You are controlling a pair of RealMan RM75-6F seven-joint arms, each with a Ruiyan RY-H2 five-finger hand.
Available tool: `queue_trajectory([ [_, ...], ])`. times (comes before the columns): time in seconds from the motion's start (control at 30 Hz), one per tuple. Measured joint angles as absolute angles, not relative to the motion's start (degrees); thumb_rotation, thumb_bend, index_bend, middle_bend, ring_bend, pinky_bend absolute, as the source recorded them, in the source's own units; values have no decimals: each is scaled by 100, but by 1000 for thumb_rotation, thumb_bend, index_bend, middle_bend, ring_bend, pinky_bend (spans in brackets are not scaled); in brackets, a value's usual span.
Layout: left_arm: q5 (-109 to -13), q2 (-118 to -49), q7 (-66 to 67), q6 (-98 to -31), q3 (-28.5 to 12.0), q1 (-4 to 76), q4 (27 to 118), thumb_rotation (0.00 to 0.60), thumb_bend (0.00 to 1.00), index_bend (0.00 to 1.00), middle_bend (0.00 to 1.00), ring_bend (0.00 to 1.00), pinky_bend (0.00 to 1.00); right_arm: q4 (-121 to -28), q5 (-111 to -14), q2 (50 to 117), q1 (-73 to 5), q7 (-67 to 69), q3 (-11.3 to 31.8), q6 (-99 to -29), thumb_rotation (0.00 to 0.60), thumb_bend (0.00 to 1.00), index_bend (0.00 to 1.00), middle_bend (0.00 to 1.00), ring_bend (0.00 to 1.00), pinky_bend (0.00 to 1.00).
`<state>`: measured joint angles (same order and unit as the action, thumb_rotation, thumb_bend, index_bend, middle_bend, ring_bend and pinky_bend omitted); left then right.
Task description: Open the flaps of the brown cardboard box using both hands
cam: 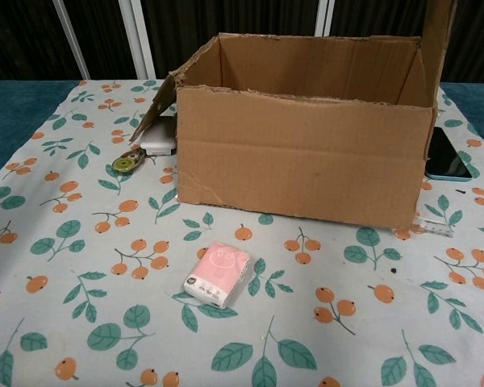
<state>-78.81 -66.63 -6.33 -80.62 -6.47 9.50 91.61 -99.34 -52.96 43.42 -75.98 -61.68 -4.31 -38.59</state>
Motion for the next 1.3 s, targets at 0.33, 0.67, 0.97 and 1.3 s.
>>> queue_trajectory([
  [0.33,-7923,-6657,-651,-8076,-637,939,9176,600,125,0,0,0,2,-10167,-5424,3922,-7456,-6184,-452,-3903,600,1000,433,270,230,291],
  [0.67,-7967,-6648,-666,-8083,-622,931,9195,600,126,0,0,0,2,-10356,-5488,3599,-7067,-6131,-546,-4003,600,1000,433,270,229,291],
  [0.97,-7967,-6651,-643,-8107,-634,923,9186,600,126,0,0,0,2,-10337,-5570,3582,-6482,-5986,-701,-4198,600,1000,433,262,228,291],
  [1.3,-7986,-6660,-528,-8125,-629,925,9179,600,126,0,0,0,2,-10326,-5598,3641,-5814,-5422,-679,-4764,600,872,323,217,205,280],
])
